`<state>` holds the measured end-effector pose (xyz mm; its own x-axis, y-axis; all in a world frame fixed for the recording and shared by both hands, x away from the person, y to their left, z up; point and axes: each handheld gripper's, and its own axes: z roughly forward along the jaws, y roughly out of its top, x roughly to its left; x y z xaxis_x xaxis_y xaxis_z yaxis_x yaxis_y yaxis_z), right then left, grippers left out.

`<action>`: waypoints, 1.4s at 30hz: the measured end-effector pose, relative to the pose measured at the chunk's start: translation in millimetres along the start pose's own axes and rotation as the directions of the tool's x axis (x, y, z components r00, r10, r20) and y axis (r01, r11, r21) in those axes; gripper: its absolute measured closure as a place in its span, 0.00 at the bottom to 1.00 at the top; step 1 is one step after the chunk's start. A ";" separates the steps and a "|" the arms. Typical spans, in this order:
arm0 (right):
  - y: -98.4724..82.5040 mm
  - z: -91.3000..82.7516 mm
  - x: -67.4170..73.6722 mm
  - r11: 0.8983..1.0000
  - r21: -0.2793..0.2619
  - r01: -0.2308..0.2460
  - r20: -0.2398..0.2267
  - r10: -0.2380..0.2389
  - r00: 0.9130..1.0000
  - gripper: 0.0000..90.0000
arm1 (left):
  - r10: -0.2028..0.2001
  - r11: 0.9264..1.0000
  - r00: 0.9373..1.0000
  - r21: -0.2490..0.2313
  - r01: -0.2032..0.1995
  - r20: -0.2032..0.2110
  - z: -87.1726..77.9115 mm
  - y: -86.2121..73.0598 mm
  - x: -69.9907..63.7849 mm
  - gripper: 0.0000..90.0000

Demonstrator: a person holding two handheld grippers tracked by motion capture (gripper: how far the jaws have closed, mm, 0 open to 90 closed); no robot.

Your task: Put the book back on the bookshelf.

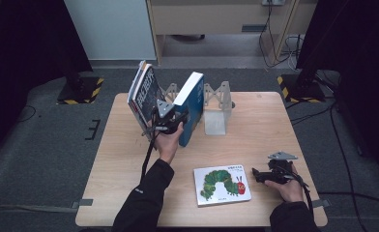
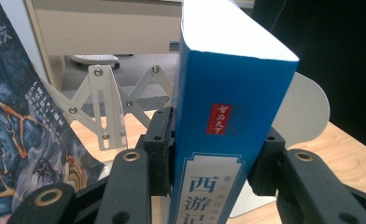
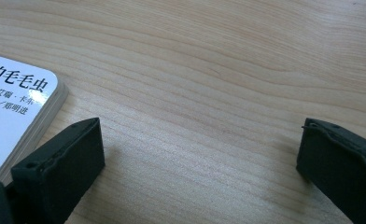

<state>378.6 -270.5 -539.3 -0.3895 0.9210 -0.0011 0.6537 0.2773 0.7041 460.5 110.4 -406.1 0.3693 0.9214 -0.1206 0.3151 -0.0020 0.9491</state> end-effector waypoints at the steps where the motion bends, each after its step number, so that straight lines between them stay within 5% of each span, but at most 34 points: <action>1: 0.0 0.0 0.0 1.000 0.000 0.001 0.000 -0.001 1.000 0.01 | -0.007 1.000 1.000 0.002 0.007 0.000 1.7 0.1 -1.4 0.65; 11: 0.2 0.2 0.5 1.000 -0.001 0.005 -0.003 -0.005 1.000 0.01 | -0.021 1.000 1.000 -0.010 0.021 0.005 20.7 4.3 -4.1 0.62; 22: -0.1 0.1 1.3 1.000 -0.002 0.008 -0.005 -0.008 1.000 0.01 | -0.025 1.000 0.998 0.017 0.024 0.055 10.6 -16.0 3.1 0.62; 31: 0.0 0.2 1.5 1.000 -0.002 0.005 -0.005 -0.005 1.000 0.01 | -0.019 0.999 0.999 0.036 0.017 0.044 19.6 -10.3 -10.3 0.62; 42: -0.1 0.1 1.6 1.000 -0.002 0.006 -0.007 -0.006 1.000 0.01 | -0.001 0.999 0.997 0.032 -0.002 0.083 29.8 -10.9 -19.2 0.57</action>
<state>378.1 -269.0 -539.4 -0.3980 0.9174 -0.0008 0.6497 0.2825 0.7057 476.1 81.2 -422.8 0.4402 0.8861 -0.1454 0.3422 -0.0159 0.9395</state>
